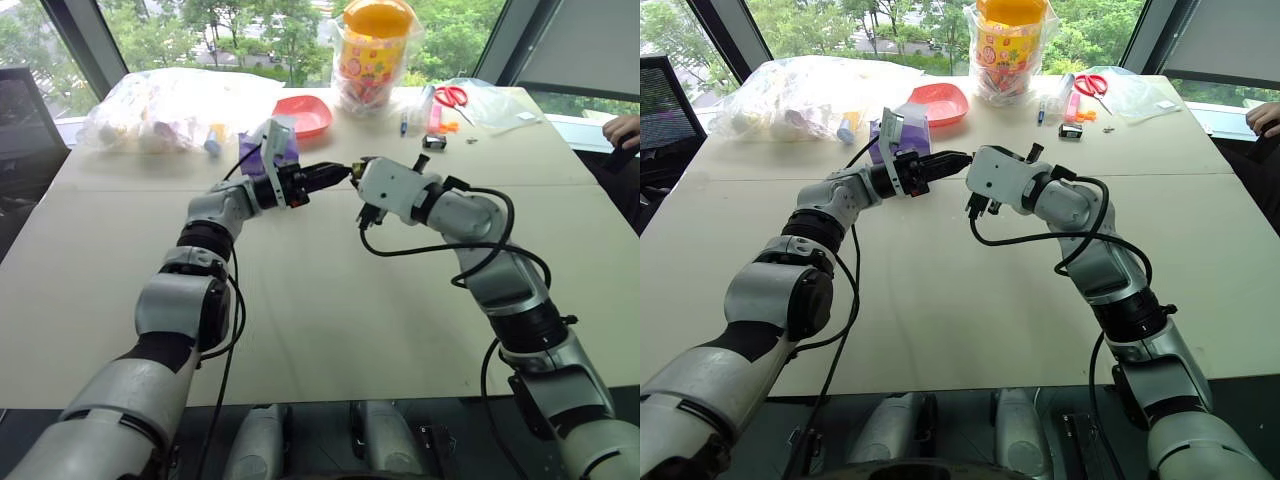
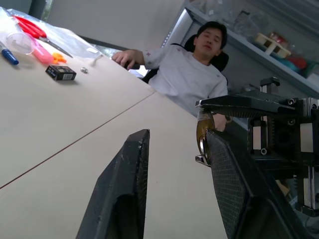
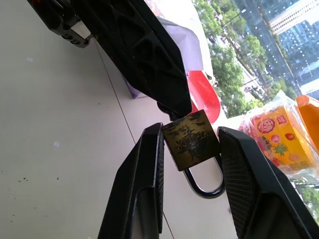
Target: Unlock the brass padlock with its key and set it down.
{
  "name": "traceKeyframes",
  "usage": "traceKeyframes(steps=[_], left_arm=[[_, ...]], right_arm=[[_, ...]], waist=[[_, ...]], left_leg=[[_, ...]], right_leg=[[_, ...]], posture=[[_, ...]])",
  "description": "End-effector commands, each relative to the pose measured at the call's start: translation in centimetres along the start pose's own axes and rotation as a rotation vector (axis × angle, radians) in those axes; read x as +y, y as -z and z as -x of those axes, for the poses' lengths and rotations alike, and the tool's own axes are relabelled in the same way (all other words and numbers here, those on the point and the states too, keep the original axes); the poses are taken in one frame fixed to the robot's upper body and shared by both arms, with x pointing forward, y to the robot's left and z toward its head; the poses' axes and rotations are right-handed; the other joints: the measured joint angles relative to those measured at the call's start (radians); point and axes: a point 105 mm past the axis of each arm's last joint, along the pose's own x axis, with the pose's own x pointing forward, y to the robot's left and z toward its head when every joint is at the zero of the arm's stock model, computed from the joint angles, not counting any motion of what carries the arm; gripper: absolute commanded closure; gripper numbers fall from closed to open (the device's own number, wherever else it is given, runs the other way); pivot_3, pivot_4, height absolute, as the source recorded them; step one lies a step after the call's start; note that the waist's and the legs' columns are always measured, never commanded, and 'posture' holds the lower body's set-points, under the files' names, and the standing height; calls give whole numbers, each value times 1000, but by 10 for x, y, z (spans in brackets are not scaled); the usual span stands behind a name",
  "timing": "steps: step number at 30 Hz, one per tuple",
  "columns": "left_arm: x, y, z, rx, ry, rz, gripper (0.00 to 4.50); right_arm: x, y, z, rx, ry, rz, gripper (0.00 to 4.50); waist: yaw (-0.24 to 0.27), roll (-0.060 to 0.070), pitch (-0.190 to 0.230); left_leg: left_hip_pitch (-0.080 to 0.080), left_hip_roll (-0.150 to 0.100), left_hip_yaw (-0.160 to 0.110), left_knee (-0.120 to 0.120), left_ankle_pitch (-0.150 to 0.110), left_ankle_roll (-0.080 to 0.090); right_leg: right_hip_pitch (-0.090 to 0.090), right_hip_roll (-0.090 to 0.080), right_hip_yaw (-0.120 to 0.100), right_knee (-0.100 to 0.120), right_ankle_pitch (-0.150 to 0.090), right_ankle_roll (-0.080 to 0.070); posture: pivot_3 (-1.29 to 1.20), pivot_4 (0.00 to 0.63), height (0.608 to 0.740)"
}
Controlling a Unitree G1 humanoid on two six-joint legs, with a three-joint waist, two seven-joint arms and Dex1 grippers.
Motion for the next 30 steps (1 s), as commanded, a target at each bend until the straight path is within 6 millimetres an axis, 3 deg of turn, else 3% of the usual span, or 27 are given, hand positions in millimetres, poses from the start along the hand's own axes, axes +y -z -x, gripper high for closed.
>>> traceKeyframes(steps=[1,2,26,30], left_arm=[[-8,-15,-7,-3,40,-51,4187],[-8,-14,-6,0,42,-50,4475],[-10,-11,4,20,74,-15,4475],[-10,-12,5,23,74,-17,3270]], right_arm=[[-9,-17,3,-54,42,31,3457],[-9,-17,3,-53,45,30,3457],[-11,-17,0,-51,65,23,3457],[-11,-17,0,-50,62,24,3457]], waist=[[0,0,0],[0,0,0],[-2,0,0],[-1,0,0]], left_leg=[[0,0,0,0,0,0],[0,0,0,0,0,0],[0,0,0,0,0,0],[0,0,0,0,0,0]], right_leg=[[0,0,0,0,0,0],[0,0,0,0,0,0],[0,0,0,0,0,0],[0,0,0,0,0,0]], posture=[[0,150,740],[0,150,740],[0,150,740],[0,150,740]])
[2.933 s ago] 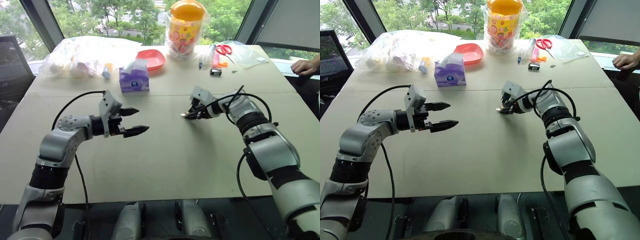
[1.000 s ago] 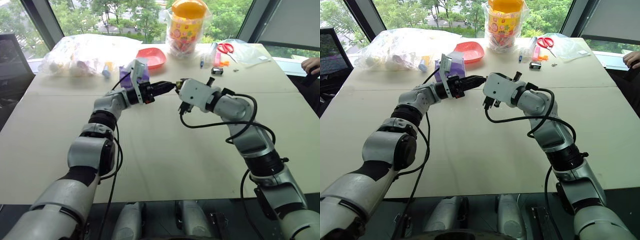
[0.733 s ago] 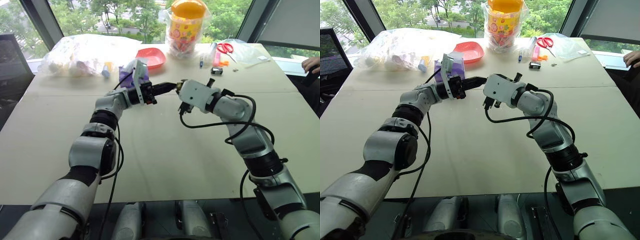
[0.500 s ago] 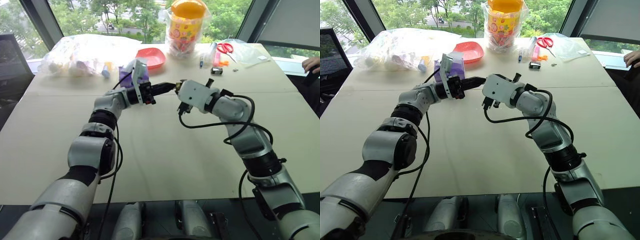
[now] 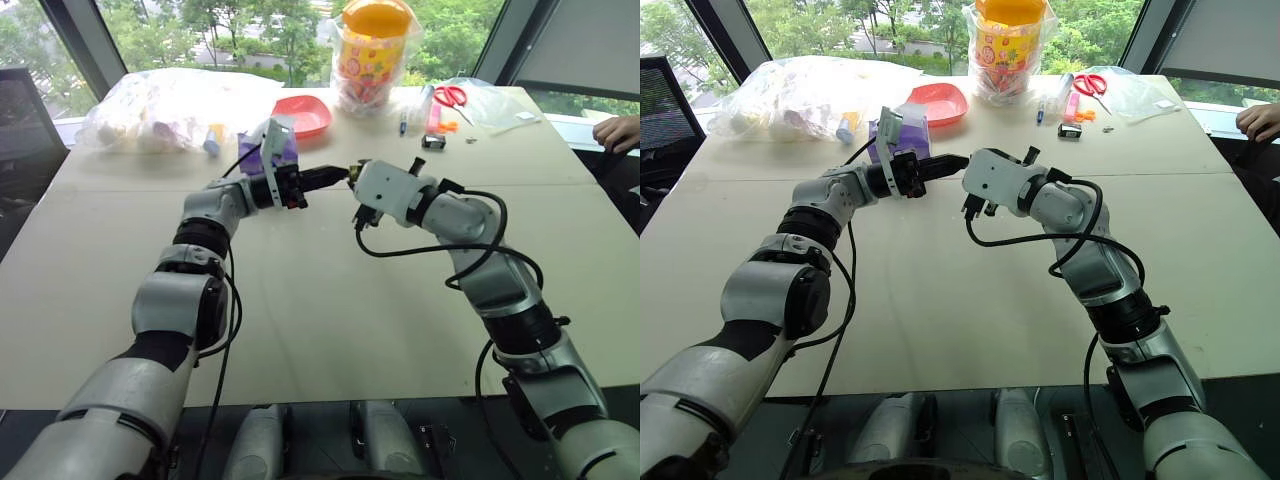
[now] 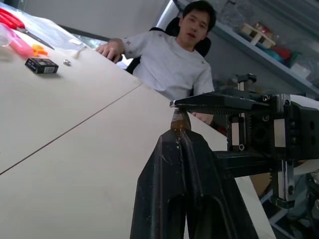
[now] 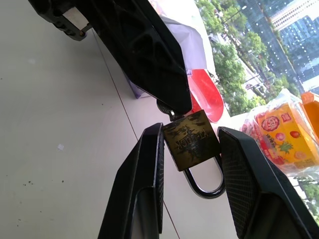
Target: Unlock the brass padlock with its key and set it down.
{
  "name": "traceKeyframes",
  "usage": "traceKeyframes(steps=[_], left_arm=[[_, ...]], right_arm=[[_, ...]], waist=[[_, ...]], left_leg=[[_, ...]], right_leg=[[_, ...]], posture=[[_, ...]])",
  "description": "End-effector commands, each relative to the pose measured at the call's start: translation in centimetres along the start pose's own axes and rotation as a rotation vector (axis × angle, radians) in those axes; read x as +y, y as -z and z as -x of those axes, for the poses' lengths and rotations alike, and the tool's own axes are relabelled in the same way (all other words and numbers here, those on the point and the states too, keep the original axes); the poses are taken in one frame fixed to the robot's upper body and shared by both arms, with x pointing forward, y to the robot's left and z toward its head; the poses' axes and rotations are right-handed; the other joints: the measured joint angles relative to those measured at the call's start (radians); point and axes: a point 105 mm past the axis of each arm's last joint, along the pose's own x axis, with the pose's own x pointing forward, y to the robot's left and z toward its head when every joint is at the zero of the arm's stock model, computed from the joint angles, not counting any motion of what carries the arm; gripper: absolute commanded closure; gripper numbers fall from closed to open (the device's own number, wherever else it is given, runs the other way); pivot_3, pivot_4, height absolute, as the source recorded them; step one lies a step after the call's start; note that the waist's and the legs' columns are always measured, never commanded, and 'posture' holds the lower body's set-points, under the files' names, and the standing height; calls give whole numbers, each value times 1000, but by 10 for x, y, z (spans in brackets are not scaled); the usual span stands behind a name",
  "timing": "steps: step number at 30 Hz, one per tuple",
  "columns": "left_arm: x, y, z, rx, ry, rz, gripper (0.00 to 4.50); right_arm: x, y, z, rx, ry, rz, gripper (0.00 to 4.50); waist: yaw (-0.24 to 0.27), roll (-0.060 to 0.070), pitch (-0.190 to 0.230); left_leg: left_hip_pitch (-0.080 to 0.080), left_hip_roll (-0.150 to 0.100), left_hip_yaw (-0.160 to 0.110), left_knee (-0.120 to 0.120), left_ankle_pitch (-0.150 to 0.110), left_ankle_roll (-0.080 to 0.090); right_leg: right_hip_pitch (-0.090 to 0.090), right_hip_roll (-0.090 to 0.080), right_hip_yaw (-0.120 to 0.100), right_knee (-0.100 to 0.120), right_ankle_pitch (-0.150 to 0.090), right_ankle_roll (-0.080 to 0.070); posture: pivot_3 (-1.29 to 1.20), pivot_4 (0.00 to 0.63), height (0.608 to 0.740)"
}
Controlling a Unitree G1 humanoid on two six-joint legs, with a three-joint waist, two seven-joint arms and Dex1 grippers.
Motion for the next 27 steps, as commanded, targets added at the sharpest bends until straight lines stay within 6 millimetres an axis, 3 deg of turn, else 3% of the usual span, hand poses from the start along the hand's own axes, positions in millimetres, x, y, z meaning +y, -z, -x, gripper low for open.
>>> traceKeyframes(steps=[1,2,10,13,16,23,27], left_arm=[[-4,-11,-1,-18,13,-41,2874],[-4,-11,-1,-22,9,-40,2500],[-4,-12,0,-29,10,-39,2500],[-3,-10,0,-22,10,-43,3259],[-3,-10,0,-26,7,-45,4468],[-3,-11,-4,-2,-3,-136,4468],[-6,-7,-10,63,-8,-349,4468]], right_arm=[[-13,-15,3,-52,53,33,3457],[-12,-15,3,-52,52,33,3457],[-12,-15,3,-53,52,35,3457],[-12,-17,3,-58,53,34,3457],[-12,-18,3,-62,52,33,3457],[-7,-22,4,-77,23,21,3457],[0,-23,5,-82,-17,-23,3457]], waist=[[0,0,0],[0,0,0],[0,0,0],[0,0,0],[0,0,0],[1,0,0],[1,0,0]], left_leg=[[0,0,0,0,0,0],[0,0,0,0,0,0],[0,0,0,0,0,0],[0,0,0,0,0,0],[0,0,0,0,0,0],[0,0,0,0,0,0],[0,0,0,0,0,0]], right_leg=[[0,0,0,0,0,0],[0,0,0,0,0,0],[0,0,0,0,0,0],[0,0,0,0,0,0],[0,0,0,0,0,0],[0,0,0,0,0,0],[0,0,0,0,0,0]], posture=[[0,150,740],[0,150,740],[0,150,740],[0,150,740],[0,150,740],[0,150,740],[0,150,740]])
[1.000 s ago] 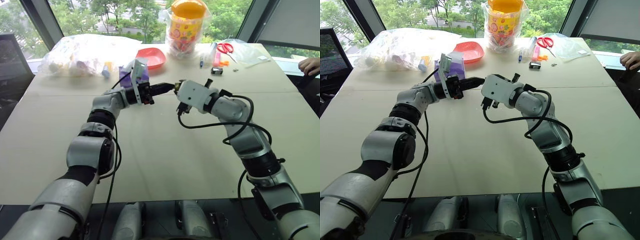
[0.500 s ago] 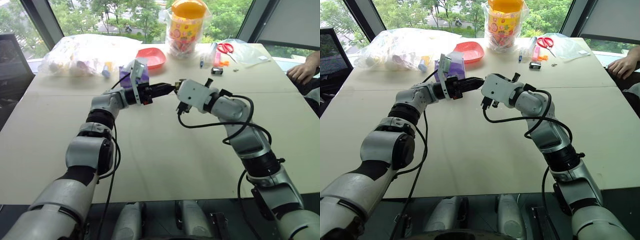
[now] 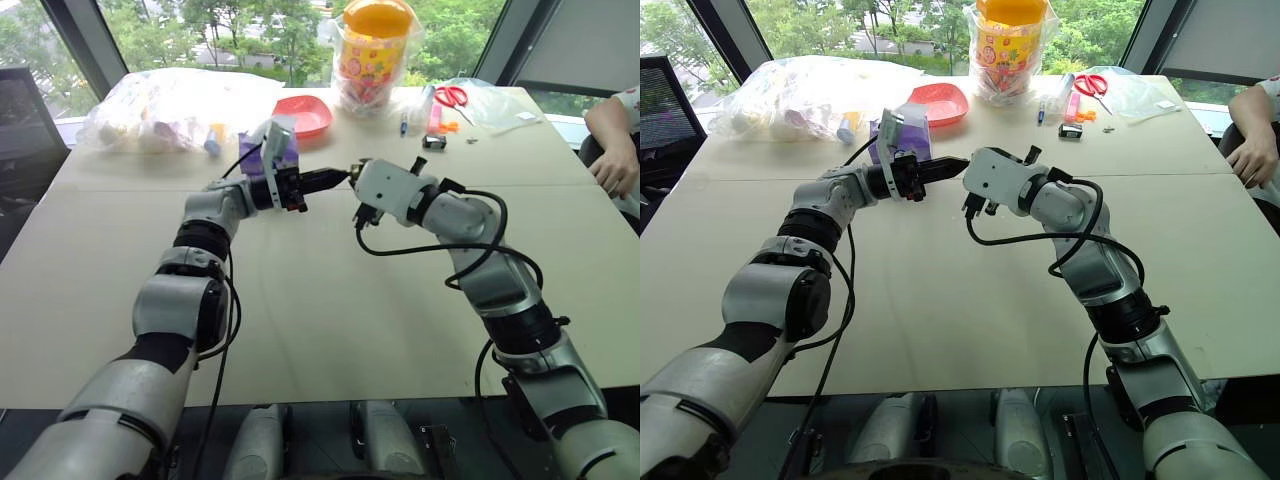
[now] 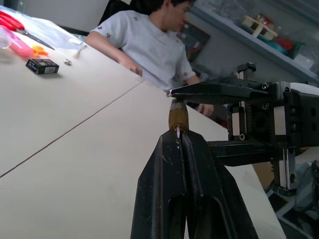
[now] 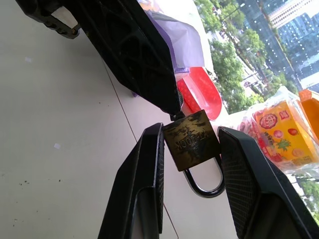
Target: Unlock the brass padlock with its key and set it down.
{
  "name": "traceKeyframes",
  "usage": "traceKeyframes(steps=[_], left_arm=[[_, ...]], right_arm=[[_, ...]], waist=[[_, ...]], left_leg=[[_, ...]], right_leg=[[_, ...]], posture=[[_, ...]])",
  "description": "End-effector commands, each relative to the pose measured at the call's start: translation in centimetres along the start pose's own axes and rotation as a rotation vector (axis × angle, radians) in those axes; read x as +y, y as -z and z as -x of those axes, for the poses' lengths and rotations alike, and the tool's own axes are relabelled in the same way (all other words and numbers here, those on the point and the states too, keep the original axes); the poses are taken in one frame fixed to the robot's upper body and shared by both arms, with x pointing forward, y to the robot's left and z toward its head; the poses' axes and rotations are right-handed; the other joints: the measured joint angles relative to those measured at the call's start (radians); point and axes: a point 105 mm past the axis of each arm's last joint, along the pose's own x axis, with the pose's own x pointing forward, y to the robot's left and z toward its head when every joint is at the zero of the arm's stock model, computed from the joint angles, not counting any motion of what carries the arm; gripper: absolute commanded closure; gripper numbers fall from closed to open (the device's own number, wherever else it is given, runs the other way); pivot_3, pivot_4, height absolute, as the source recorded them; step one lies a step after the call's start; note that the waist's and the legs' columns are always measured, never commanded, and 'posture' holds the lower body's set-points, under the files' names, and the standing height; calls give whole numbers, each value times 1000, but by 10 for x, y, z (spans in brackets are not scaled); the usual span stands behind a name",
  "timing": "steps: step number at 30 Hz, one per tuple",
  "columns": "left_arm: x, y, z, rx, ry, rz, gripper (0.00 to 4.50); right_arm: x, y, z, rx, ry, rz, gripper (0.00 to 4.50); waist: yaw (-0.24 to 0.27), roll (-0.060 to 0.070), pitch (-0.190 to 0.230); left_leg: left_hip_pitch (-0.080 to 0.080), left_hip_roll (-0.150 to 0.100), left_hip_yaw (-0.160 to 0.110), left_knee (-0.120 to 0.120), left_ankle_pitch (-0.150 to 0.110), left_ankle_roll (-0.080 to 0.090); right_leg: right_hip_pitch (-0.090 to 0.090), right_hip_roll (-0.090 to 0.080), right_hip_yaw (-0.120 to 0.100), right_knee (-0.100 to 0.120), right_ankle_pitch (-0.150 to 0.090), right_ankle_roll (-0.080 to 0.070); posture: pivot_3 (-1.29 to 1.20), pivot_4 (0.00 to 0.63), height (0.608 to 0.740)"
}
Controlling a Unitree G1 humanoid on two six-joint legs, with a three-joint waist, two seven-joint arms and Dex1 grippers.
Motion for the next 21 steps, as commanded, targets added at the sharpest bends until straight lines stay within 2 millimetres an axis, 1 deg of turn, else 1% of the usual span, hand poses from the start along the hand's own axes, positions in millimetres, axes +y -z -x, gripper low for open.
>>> traceKeyframes(steps=[1,4,7,9,10,12,14,15,16,18,19,21], left_arm=[[-7,-8,-9,52,16,-263,4468],[-9,2,-9,141,29,-488,4468],[-9,7,-7,179,32,-597,4468],[-9,11,-5,242,42,-758,4468],[-10,12,-5,262,48,-805,4468],[-7,12,-5,253,38,-733,4468],[-2,5,-4,181,5,-477,4468],[-2,0,-1,151,17,-337,4468],[-4,-5,1,112,33,-237,4468],[-7,-12,9,76,71,-71,3898],[-9,-13,12,67,90,-30,3627],[-6,-15,15,54,69,4,2858]], right_arm=[[2,-25,6,-92,-22,-24,3457],[9,-23,8,-84,-70,-94,3457],[12,-23,9,-74,-95,-136,3457],[16,-23,10,-69,-123,-190,3457],[17,-24,11,-69,-128,-201,3457],[17,-25,11,-68,-127,-201,3457],[14,-25,11,-66,-111,-176,3457],[12,-25,11,-62,-98,-142,3457],[10,-24,11,-58,-85,-110,3457],[6,-22,11,-54,-55,-63,3457],[4,-21,11,-54,-45,-49,3457],[1,-21,11,-57,-26,-18,3457]], waist=[[1,0,0],[1,0,0],[2,0,0],[2,0,0],[2,0,0],[2,0,0],[3,0,0],[3,0,0],[1,0,0],[-3,0,0],[-6,0,0],[-8,0,0]], left_leg=[[0,0,0,0,0,0],[0,0,0,0,0,0],[0,0,0,0,0,0],[0,0,0,0,0,0],[0,1,0,0,0,0],[0,1,0,0,0,0],[0,1,0,0,0,0],[0,0,0,0,0,0],[0,0,0,1,0,0],[0,0,0,1,0,0],[0,0,0,1,0,1],[0,0,0,1,-1,1]], right_leg=[[0,0,0,0,0,0],[0,0,0,0,0,0],[0,0,0,0,0,0],[0,0,0,0,0,0],[0,0,0,0,0,0],[0,0,0,0,0,0],[0,0,0,0,0,0],[0,0,0,0,0,0],[0,0,0,0,0,0],[0,0,0,0,0,1],[0,0,-1,0,-1,1],[0,1,0,0,-1,2]], posture=[[0,150,740],[0,150,740],[0,150,740],[0,150,740],[0,150,740],[0,150,740],[0,150,740],[0,150,740],[0,150,740],[0,150,740],[0,150,740],[0,150,740]])
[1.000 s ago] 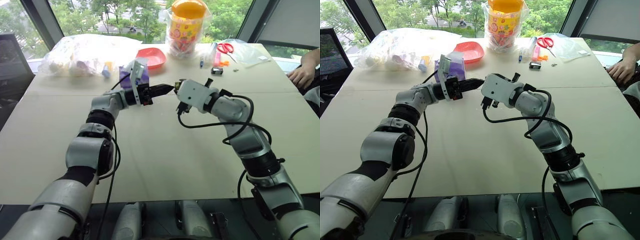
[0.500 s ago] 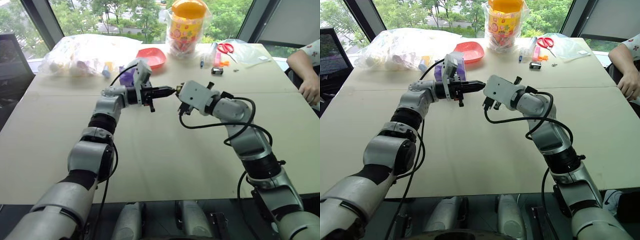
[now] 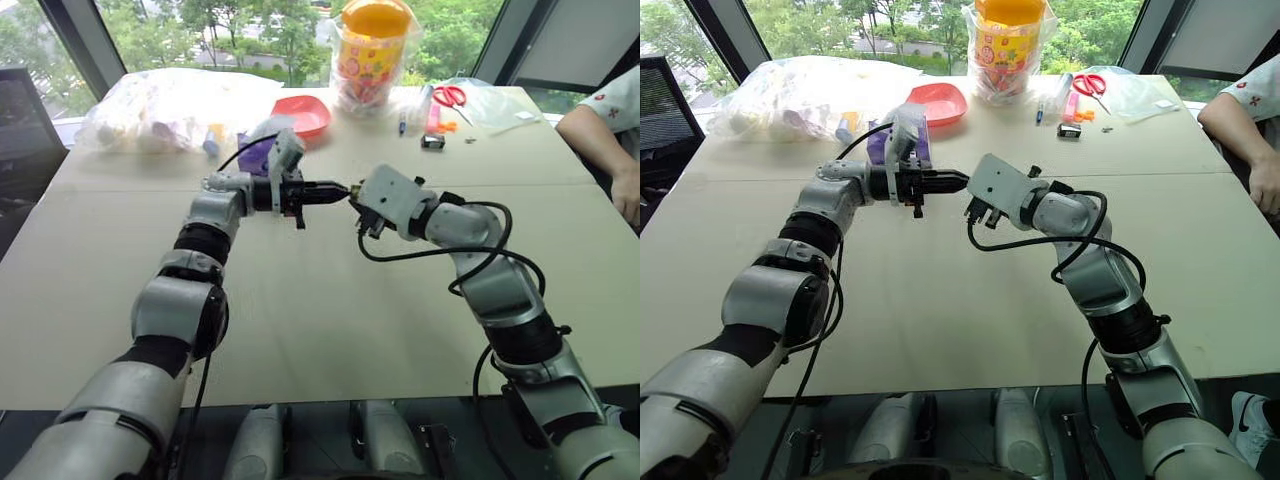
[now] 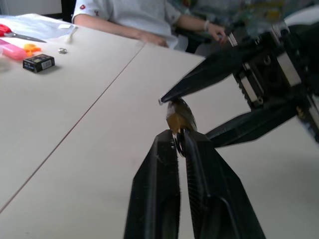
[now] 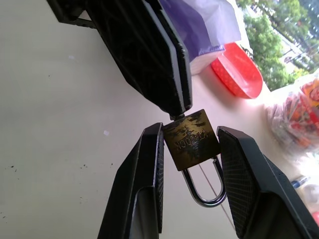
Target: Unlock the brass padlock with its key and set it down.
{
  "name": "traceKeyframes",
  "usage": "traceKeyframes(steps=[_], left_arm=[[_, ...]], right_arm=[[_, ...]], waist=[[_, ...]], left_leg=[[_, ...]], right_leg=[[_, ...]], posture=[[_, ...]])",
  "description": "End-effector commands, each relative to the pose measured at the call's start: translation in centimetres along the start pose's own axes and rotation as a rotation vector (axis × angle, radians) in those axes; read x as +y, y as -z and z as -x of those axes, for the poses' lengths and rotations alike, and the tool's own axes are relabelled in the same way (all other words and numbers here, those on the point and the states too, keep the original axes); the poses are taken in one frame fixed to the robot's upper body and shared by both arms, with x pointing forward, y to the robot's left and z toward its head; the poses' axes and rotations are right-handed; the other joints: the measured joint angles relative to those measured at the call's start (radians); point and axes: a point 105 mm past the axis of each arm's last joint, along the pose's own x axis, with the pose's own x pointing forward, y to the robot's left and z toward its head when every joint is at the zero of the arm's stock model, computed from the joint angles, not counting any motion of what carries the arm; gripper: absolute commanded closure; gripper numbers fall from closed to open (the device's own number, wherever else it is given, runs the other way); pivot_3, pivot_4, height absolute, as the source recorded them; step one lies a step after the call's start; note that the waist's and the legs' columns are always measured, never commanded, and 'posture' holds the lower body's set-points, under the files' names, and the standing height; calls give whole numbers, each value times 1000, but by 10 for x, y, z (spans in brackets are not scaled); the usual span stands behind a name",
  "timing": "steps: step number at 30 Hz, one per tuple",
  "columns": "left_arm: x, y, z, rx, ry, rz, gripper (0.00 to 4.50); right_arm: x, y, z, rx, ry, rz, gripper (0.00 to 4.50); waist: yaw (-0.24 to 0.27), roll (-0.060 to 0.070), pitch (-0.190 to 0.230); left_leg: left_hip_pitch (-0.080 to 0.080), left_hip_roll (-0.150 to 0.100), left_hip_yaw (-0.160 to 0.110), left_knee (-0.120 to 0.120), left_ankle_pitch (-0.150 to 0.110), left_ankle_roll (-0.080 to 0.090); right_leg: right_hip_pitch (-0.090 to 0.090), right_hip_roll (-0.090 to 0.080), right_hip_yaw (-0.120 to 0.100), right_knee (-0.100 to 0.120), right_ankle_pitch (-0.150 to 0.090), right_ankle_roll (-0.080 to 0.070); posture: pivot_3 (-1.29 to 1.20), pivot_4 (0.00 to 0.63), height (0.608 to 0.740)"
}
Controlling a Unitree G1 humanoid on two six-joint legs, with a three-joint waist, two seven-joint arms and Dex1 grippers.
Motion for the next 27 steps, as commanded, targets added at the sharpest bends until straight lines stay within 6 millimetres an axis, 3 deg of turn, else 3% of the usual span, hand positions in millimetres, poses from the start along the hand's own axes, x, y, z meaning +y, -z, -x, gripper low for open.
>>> traceKeyframes(steps=[1,3,13,26,27], left_arm=[[-1,-18,5,-70,-3,47,2450],[1,-21,6,-89,-15,76,1698],[-12,-24,-1,-120,66,115,1698],[-9,-21,-14,-121,42,117,1698],[-9,-21,-16,-124,38,119,2212]], right_arm=[[-14,-20,5,-70,74,100,3457],[-17,-21,4,-77,91,117,3457],[-19,-21,1,-78,106,151,3457],[-17,-27,0,-94,109,159,3457],[-16,-29,0,-96,109,161,3457]], waist=[[2,0,0],[5,0,0],[8,0,0],[8,0,0],[8,0,0]], left_leg=[[0,0,0,0,0,0],[0,1,-1,0,0,0],[0,0,0,0,0,0],[0,0,0,0,0,0],[0,0,0,0,0,0]], right_leg=[[0,0,0,0,0,0],[0,0,0,0,0,0],[0,-1,0,0,0,0],[0,-1,0,0,0,0],[0,-1,0,0,0,0]], posture=[[0,150,740],[0,150,740],[0,150,740],[0,150,740],[0,150,740]])
